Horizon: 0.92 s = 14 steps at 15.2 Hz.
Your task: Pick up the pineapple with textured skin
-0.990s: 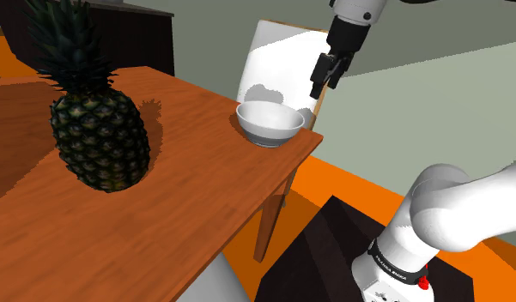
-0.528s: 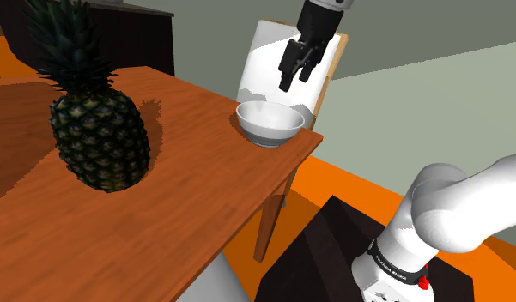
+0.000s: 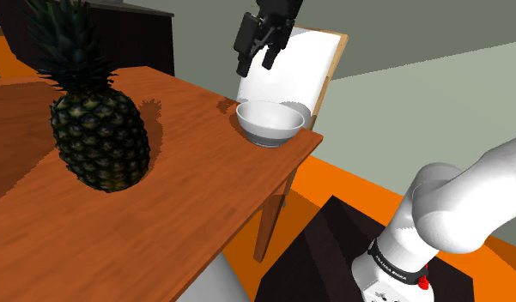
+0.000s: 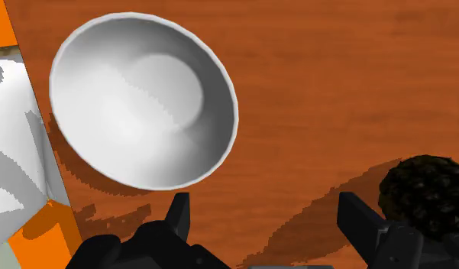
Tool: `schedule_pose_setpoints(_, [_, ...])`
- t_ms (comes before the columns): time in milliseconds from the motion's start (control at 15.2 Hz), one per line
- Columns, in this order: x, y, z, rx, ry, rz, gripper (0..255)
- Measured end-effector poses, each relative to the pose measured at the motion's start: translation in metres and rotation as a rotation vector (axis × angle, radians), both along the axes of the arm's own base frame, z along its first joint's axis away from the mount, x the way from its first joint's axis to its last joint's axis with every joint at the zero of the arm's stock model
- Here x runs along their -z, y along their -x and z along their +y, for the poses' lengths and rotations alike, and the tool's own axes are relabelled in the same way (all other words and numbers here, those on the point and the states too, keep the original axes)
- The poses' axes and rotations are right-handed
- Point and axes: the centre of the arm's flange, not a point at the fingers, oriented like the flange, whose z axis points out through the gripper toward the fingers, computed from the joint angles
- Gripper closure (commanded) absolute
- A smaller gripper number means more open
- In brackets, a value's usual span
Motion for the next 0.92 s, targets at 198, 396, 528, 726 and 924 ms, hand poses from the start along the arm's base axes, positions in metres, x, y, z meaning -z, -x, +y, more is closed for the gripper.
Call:
schedule_pose_setpoints(198, [-0.012, -0.007, 0.033, -0.03, -0.019, -0.022, 0])
schedule_pose_setpoints(396, [-0.018, -0.017, 0.06, -0.061, -0.037, -0.045, 0])
schedule_pose_setpoints(528, [-0.027, -0.022, 0.086, -0.081, -0.05, -0.059, 0])
schedule_pose_setpoints(726, [-0.039, -0.03, 0.118, -0.111, -0.069, -0.082, 0])
schedule_pose_setpoints(924, [-0.052, -0.033, 0.148, -0.141, -0.087, -0.104, 0])
